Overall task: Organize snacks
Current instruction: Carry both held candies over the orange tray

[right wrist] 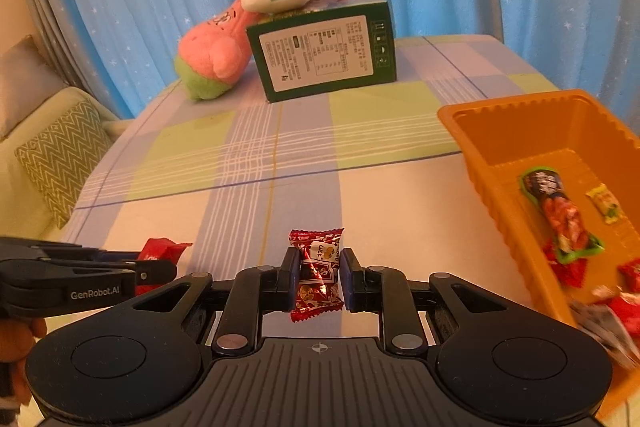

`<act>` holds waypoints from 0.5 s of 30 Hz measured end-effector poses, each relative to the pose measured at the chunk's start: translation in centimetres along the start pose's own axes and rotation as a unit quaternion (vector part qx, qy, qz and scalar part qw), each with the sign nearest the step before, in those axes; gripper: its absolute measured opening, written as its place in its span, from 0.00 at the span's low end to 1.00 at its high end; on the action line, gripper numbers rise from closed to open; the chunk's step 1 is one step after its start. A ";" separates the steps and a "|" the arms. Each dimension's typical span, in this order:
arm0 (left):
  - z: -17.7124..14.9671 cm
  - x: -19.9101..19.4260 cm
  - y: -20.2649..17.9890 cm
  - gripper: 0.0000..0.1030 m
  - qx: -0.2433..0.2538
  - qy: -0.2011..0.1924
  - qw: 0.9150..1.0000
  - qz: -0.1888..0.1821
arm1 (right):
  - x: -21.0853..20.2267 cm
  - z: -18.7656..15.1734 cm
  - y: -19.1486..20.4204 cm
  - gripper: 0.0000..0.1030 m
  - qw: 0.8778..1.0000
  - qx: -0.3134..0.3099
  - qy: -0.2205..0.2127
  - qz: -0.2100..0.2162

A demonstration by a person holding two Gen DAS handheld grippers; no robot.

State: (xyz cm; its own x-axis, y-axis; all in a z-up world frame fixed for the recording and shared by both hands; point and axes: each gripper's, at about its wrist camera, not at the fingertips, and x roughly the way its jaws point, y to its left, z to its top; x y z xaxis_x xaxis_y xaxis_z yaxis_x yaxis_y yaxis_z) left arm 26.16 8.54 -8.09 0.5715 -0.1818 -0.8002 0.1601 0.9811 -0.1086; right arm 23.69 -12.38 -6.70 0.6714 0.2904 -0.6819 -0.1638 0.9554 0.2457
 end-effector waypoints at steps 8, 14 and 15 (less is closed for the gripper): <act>-1.9 -6.2 -2.9 0.22 -0.040 -0.040 0.998 0.008 | -5.2 -1.3 -0.6 0.21 1.000 0.002 -0.004 -0.003; -3.1 -10.1 -4.7 0.22 -0.064 -0.062 0.996 0.010 | -9.3 -1.9 -1.3 0.21 1.000 0.003 -0.013 -0.009; -3.3 -10.6 -5.1 0.22 -0.066 -0.064 0.996 0.009 | -9.9 -1.9 -1.5 0.21 1.000 0.004 -0.015 -0.010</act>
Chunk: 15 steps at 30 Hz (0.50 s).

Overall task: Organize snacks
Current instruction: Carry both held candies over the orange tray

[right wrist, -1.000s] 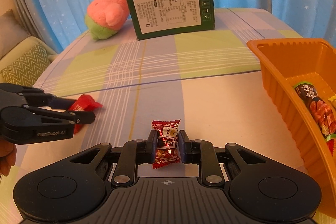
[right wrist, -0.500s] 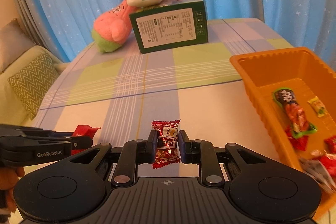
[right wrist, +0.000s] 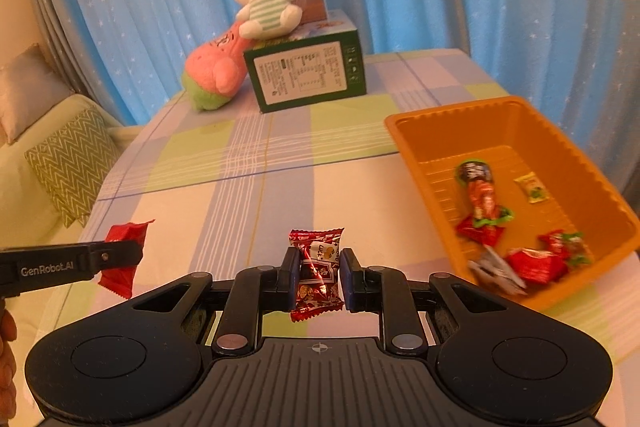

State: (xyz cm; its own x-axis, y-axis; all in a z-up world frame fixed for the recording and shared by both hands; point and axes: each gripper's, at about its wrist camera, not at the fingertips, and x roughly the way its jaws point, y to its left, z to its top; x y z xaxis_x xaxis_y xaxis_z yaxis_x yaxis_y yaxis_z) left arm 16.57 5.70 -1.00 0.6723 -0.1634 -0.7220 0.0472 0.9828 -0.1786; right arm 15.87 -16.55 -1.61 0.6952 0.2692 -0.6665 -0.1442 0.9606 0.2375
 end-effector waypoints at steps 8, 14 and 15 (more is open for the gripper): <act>-1.6 -3.1 -2.6 0.22 0.007 -0.010 1.000 -0.001 | -4.6 -0.7 -1.3 0.21 1.000 0.003 -0.015 -0.011; -2.5 -4.7 -4.8 0.22 0.022 -0.012 1.000 -0.009 | -7.3 -0.9 -3.0 0.21 0.999 0.010 -0.026 -0.024; -2.6 -4.9 -5.2 0.22 0.026 -0.013 0.999 -0.012 | -7.7 -0.9 -3.4 0.21 0.999 0.010 -0.028 -0.028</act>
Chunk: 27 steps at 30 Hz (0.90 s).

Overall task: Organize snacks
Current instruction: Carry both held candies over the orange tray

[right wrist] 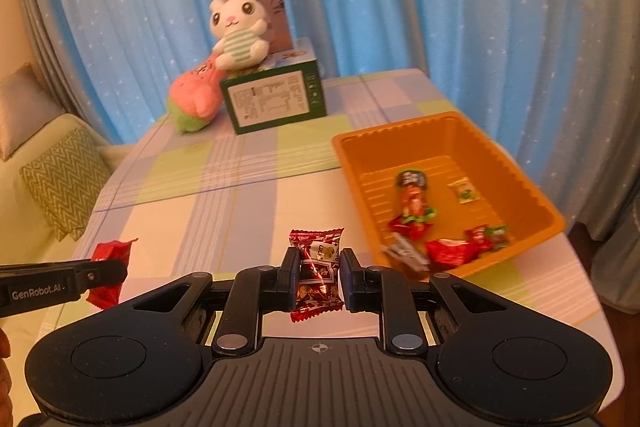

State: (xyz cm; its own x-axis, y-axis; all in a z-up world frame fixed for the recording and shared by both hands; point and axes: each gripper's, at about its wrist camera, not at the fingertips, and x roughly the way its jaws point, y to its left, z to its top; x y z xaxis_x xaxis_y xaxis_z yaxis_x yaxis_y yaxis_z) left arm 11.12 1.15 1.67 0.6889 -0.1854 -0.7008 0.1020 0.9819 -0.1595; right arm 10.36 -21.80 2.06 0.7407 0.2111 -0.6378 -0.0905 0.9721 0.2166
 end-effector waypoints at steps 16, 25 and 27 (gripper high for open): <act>0.1 0.4 -6.1 0.22 0.025 0.004 0.999 -0.048 | -3.5 -0.1 -5.3 0.21 0.999 0.017 -0.013 -0.047; 0.3 1.0 -8.5 0.22 0.040 0.007 0.997 -0.064 | -4.2 -0.2 -7.7 0.21 0.997 0.031 -0.014 -0.066; 0.4 1.2 -9.0 0.22 0.043 0.008 0.997 -0.067 | -4.2 -0.2 -8.1 0.21 0.997 0.033 -0.014 -0.069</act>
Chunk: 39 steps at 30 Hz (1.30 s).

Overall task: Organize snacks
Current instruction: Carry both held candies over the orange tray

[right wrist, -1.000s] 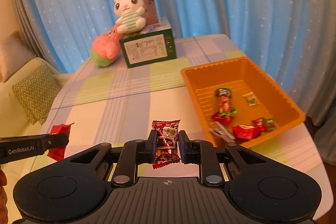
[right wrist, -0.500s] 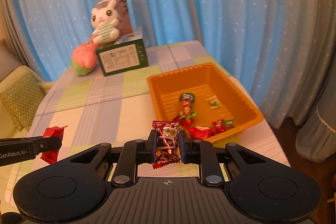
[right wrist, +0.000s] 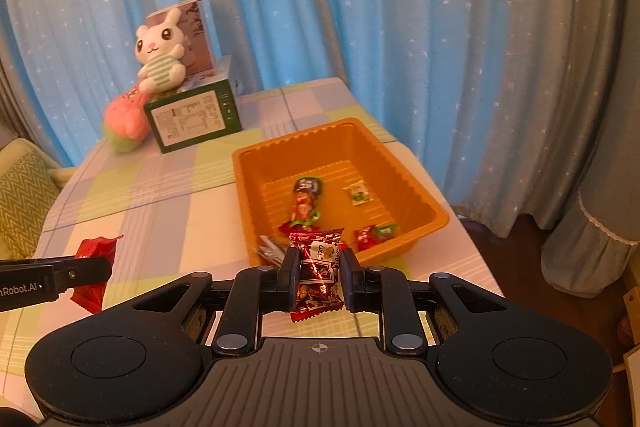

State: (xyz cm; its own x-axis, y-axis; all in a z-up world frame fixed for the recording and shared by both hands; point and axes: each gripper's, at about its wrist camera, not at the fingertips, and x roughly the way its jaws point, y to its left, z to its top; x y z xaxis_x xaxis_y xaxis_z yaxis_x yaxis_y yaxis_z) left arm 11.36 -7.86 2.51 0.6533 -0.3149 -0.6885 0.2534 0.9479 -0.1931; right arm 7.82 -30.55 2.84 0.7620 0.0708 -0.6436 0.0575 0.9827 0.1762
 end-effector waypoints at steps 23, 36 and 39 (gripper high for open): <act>2.1 4.5 -5.0 0.22 0.028 0.012 0.999 -0.039 | 1.7 0.8 -4.3 0.21 0.999 0.022 0.004 -0.027; 3.6 7.6 -6.6 0.22 0.032 0.015 0.998 -0.050 | 3.6 2.3 -5.5 0.21 1.000 0.008 -0.001 -0.022; 4.1 8.3 -6.7 0.22 0.030 0.014 0.998 -0.049 | 4.3 2.8 -5.6 0.21 1.000 0.005 -0.004 -0.021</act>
State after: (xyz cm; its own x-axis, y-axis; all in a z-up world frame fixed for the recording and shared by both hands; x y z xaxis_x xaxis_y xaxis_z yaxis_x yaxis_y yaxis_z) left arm 18.00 -17.07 0.95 0.6024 -0.4042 -0.6883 0.3581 0.9075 -0.2196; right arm 12.56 -36.19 1.16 0.7635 0.0285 -0.6452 0.0956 0.9830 0.1565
